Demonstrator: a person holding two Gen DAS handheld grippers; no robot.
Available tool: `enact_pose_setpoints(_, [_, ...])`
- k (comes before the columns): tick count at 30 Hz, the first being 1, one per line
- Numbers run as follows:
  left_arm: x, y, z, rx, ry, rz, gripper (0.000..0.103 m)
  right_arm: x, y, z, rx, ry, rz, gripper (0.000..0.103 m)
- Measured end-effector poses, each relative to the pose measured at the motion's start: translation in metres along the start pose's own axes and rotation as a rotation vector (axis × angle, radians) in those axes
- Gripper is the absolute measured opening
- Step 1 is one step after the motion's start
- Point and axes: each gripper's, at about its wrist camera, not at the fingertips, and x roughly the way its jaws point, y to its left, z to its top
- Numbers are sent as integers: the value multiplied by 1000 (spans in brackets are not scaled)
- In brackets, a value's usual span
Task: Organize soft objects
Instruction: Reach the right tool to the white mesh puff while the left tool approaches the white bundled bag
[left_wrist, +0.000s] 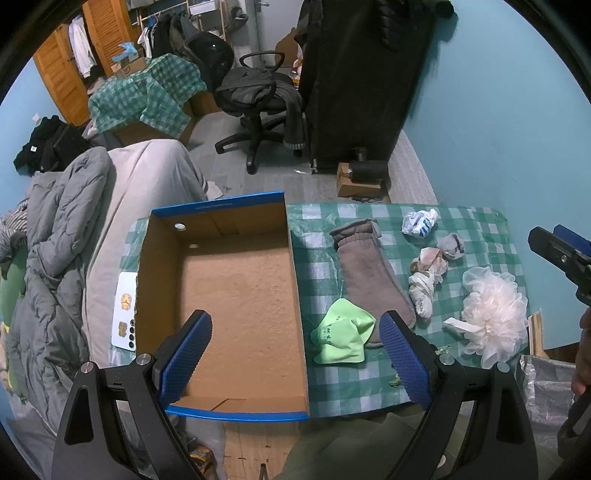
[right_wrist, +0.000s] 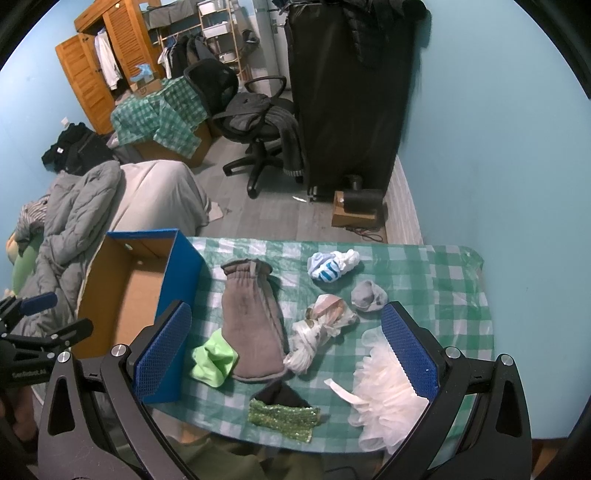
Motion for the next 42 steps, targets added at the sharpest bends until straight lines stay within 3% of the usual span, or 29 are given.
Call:
enact_pose_setpoints(12, [5, -19, -1, 34, 26, -24, 93, 0, -8, -11, 26, 8, -23, 102])
enact_pose_setpoints(42, [42, -92, 12, 217, 107, -72, 93, 5, -139, -52, 226, 140, -129, 102])
